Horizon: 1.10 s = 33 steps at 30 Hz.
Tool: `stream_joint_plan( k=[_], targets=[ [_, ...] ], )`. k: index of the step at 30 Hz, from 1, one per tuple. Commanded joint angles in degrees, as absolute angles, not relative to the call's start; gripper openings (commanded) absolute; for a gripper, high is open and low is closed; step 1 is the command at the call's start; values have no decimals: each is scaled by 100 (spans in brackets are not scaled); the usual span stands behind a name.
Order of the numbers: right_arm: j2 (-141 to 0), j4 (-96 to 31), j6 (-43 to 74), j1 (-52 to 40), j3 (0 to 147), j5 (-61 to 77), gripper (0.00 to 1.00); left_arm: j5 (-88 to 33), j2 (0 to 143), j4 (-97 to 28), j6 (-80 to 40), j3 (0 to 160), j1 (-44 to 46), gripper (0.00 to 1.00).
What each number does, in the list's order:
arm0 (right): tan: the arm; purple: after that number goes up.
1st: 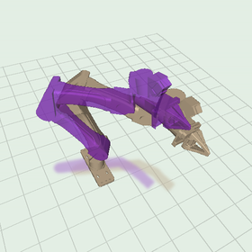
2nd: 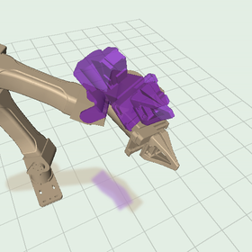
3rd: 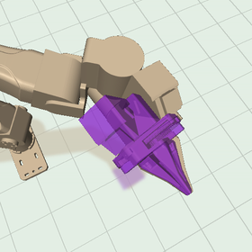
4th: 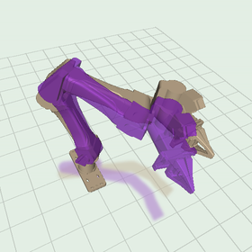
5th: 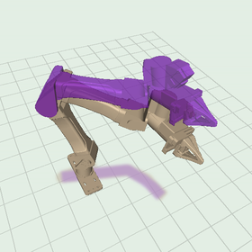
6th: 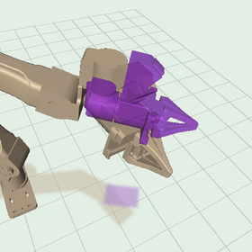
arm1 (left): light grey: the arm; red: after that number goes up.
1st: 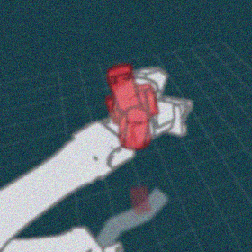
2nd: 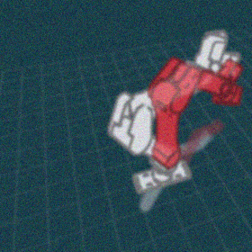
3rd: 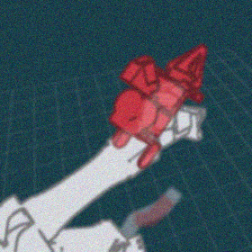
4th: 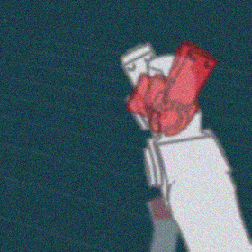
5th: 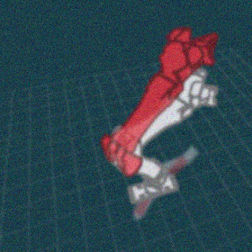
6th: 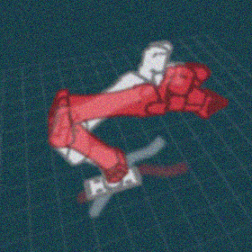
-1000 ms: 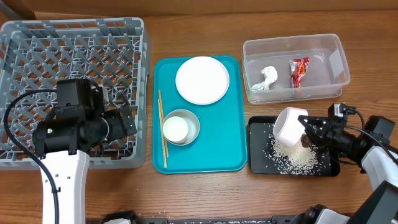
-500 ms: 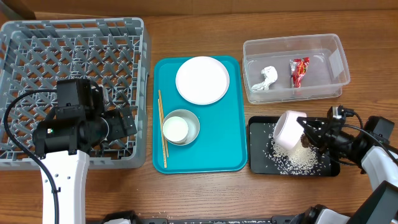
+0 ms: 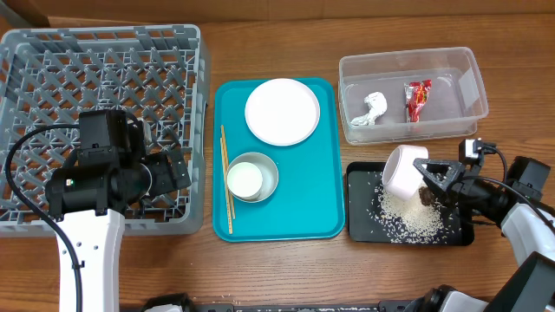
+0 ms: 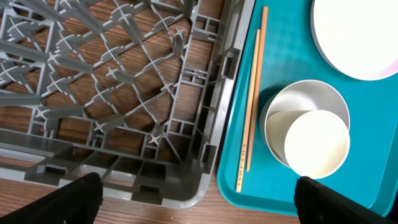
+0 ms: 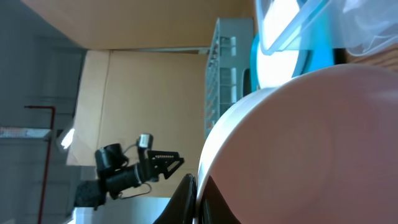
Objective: Sort waste into correct bins and load items into the dishwasher
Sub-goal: 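Tip the small plate over the black tray to dump the rice, then place the emptied small plate onto the white plate with the right gripper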
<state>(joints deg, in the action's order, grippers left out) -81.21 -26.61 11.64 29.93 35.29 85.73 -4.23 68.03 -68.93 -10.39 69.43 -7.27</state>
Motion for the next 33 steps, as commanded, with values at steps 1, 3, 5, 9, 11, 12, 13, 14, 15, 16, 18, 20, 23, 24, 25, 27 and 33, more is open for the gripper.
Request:
stream_joint_plan(
  k=[1,3,5,9,11,12,13,14,15,16,18,20,23,24,25,27,33],
  targets=[
    [-8068,-2674,1026,2679,3570,7905,4,-405,6814,-6853,-1074,7054,-757,100],
    [-8068,-2781,1017,2421,3623,7605,4,-408,6814,-6855,-1074,7054,-760,100],
    [-8066,-2958,952,2069,3791,7255,4,-405,6814,-6855,-1074,7054,-760,100],
    [-7942,-3817,513,1313,4521,6152,4,-408,6814,-6855,-1074,7054,-760,100],
    [-7881,-4381,276,926,5037,5382,4,-405,6814,-6855,-1074,7054,-760,100],
    [-7872,-4652,148,703,5339,4952,4,-405,6814,-6853,-1074,7054,-760,100],
    [-7872,-4904,54,456,5673,4464,4,-405,6814,-6851,-1074,7054,-757,100],
    [-7876,-5054,-5,244,5929,4040,4,-405,6814,-6847,-1074,7054,-760,100],
    [-7876,-5146,-58,5,6180,3592,4,-405,6814,-6836,-1074,7054,-760,100],
    [-7876,-5177,-126,-211,6372,3229,4,-405,6814,-6829,-1076,7054,-760,100],
    [-7876,-5070,-311,-685,6659,2641,4,-405,6814,-6823,-1076,7054,-760,100],
    [-7876,-4639,-349,-1125,6726,2285,4,-408,6814,-6823,-1076,7054,-760,100],
    [-7994,-3822,-353,-1664,6716,1879,4,-405,6814,-6825,-1076,7054,-760,100],
    [-8093,-3505,-447,-1870,6713,1772,4,-405,6814,-6827,-1076,7054,-757,100],
    [-8202,-3253,-593,-2045,6713,1750,4,-408,6814,-6829,-1076,7054,-760,100],
    [-8433,-2827,-797,-2327,6713,1739,4,-408,6814,-6831,-1076,7054,-757,100],
    [-9476,-1505,-950,-2987,6713,1734,4,-410,6814,-6831,-1079,7054,-757,100]
  ],
)
